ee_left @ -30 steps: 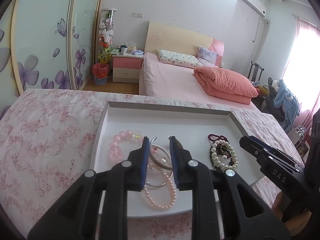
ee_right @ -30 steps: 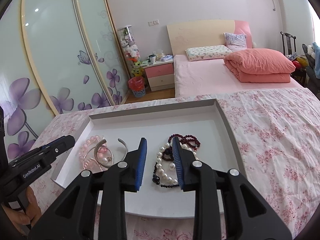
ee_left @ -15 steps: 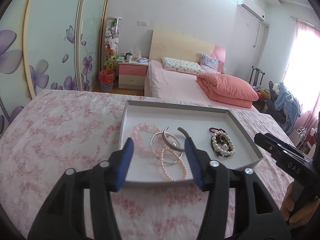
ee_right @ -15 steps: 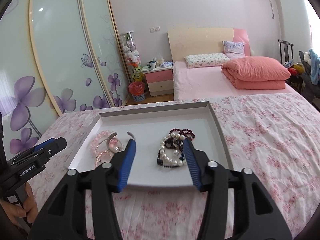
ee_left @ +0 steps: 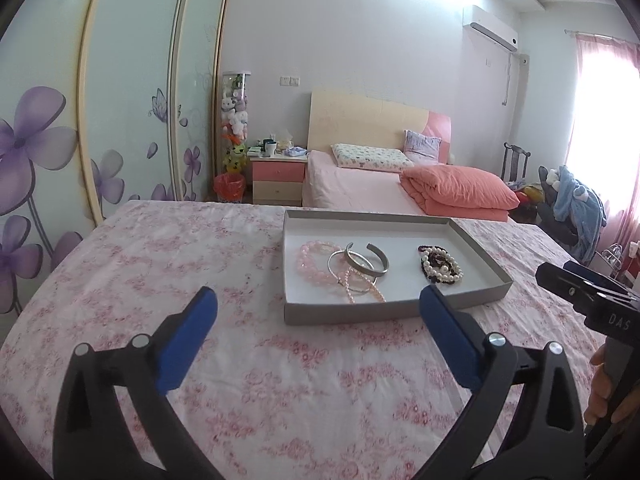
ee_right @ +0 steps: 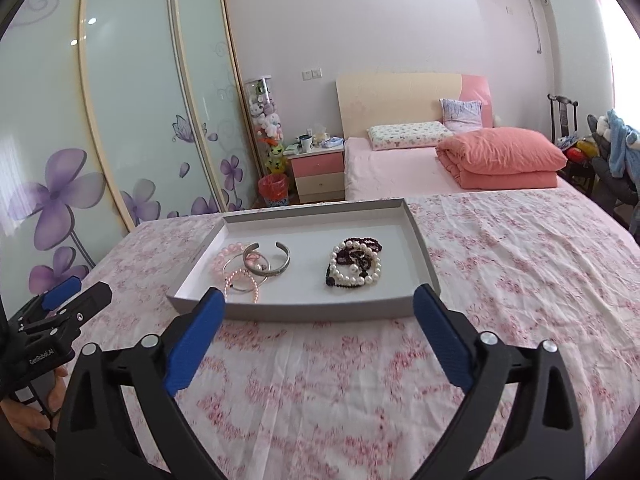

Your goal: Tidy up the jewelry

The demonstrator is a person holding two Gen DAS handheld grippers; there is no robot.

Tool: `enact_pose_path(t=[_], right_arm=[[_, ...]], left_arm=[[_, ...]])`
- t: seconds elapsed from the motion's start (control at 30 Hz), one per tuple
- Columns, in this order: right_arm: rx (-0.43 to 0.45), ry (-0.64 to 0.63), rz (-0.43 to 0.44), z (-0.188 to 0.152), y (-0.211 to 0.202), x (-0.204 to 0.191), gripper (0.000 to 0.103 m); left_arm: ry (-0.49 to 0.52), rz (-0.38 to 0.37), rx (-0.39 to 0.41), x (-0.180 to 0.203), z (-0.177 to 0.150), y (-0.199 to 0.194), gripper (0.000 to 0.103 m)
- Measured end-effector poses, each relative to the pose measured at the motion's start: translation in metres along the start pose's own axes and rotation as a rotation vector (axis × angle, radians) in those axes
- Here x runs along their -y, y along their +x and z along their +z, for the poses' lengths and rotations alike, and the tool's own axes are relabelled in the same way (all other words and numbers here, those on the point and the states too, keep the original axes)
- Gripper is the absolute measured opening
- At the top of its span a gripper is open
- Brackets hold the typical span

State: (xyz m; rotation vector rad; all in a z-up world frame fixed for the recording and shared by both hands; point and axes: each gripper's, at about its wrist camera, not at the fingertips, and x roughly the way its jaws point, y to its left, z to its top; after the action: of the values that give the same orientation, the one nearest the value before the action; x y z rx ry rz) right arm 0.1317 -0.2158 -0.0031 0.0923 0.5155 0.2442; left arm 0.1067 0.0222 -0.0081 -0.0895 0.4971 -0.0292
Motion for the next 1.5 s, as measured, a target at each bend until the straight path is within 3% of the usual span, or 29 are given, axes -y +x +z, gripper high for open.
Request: enact_pose_path(t=[0.13, 0.5, 1.5], right_arm=[[0.025, -0.022, -0.008, -0.008, -0.011, -0.006, 0.101], [0.041, -0.060, -0.022, -0.026, -0.029, -0.013, 0.101], [0.036, -0.012, -0.017, -0.034, -0.032, -0.004, 0.101]], left_arm=[[-0.002, 0.010, -0.014, -0.001, -0.008, -0.007, 0.099], [0.034, 0.071, 0.051, 0.013, -0.025, -0.036, 0.099], [0.039, 0.055, 0.023, 0.020, -0.035, -0.031, 0.099]])
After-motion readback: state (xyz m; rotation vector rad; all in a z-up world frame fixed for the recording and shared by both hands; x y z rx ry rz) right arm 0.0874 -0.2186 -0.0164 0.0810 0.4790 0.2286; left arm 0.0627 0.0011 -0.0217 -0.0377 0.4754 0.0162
